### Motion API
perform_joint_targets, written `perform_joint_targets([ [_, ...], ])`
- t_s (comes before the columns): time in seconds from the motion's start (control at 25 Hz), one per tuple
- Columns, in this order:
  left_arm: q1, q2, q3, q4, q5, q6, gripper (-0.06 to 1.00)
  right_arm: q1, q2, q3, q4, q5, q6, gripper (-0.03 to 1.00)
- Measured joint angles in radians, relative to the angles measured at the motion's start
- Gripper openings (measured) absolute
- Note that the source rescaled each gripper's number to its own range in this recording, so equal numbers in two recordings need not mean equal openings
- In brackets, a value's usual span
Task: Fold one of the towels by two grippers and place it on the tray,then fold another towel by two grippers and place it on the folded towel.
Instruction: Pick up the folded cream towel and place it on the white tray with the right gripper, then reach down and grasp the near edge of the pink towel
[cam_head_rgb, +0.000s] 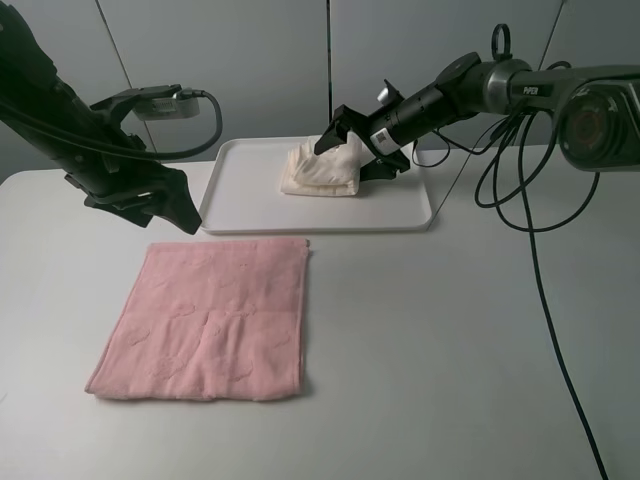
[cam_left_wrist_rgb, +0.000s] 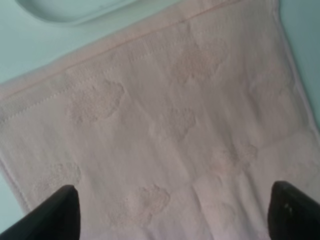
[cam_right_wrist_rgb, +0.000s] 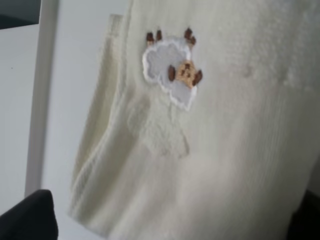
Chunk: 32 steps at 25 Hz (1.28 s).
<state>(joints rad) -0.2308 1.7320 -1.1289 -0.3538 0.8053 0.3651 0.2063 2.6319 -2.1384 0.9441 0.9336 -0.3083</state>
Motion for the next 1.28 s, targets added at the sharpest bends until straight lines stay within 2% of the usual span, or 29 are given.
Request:
perform_joint_targets([
  [0.08, 0.0, 0.0, 0.0, 0.0, 0.0, 0.0, 0.97, -0.009, -0.005, -0.002, -0.057, 0.024, 0.039, 1.0],
  [0.2, 0.0, 0.0, 0.0, -0.004, 0.006, 0.0, 0.97, -0.031, -0.06, -0.002, -0.231, 0.055, 0.113, 1.0],
  [0.36, 0.0, 0.0, 0.0, -0.004, 0.008, 0.0, 0.97, -0.049, -0.189, -0.002, -0.415, 0.083, 0.138, 1.0],
  [0.64, 0.0, 0.0, 0.0, -0.006, 0.029, 0.001, 0.97, -0.049, -0.39, -0.006, -0.65, 0.163, 0.189, 1.0],
  [0.76, 0.0, -0.013, 0.0, -0.008, 0.031, 0.001, 0.97, -0.049, -0.462, 0.036, -0.698, 0.166, 0.203, 1.0],
  [0.92, 0.0, -0.069, 0.0, -0.003, 0.032, 0.001, 0.97, -0.049, -0.599, 0.215, -0.702, 0.09, 0.203, 0.96],
  [1.12, 0.0, -0.151, 0.024, 0.042, 0.031, 0.001, 0.97, -0.049, -0.821, 0.591, -0.709, -0.064, 0.167, 0.95],
  [1.28, 0.0, -0.181, 0.086, 0.09, 0.049, 0.001, 0.97, -0.049, -1.001, 0.862, -0.706, -0.135, 0.129, 0.94],
])
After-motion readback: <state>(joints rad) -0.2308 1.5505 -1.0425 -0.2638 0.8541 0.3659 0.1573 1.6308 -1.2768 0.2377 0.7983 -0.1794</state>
